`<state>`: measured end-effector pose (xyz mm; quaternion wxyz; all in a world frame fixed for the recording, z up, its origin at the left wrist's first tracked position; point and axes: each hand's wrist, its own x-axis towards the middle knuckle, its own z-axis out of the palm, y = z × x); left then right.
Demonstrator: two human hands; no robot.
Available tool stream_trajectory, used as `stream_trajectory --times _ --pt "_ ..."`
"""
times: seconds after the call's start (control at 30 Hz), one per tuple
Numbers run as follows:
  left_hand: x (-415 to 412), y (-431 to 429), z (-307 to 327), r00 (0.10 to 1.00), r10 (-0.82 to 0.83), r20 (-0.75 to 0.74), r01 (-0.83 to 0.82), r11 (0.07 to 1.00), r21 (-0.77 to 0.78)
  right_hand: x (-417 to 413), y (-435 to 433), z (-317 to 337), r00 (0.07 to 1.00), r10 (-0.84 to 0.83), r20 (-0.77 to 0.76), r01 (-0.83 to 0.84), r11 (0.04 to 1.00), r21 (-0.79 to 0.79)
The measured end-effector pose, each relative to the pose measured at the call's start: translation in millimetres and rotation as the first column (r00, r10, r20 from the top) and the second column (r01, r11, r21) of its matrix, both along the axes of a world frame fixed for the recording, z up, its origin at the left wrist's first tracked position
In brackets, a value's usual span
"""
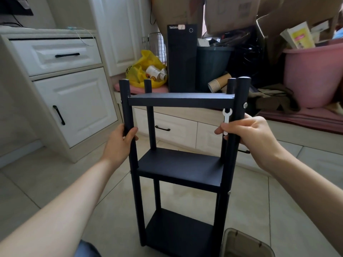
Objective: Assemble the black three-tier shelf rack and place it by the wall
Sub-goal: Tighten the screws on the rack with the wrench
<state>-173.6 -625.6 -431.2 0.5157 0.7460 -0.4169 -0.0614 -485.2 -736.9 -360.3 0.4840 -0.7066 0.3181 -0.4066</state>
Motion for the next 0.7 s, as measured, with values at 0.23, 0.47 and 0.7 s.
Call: stream_trajectory --times 0.23,0.47,0.7 --pt "-6.4 -2.0 4.8 0.996 0.051 -0.068 -0.053 0.998 -0.026 3.9 10.1 1.5 0.998 0.000 -0.067 -0.007 0.995 -0.095" --pt "-5.3 1.9 4.9 0.991 0.050 -0.127 -0.048 0.999 0.017 7.0 14.5 -1.8 0.993 0.030 -0.112 -0.047 0.986 -0.159" --pt "2.9 4.3 6.3 0.991 0.096 -0.096 -0.092 0.995 0.040 6.0 16.3 0.5 0.988 0.097 -0.122 -0.119 0.975 -0.189"
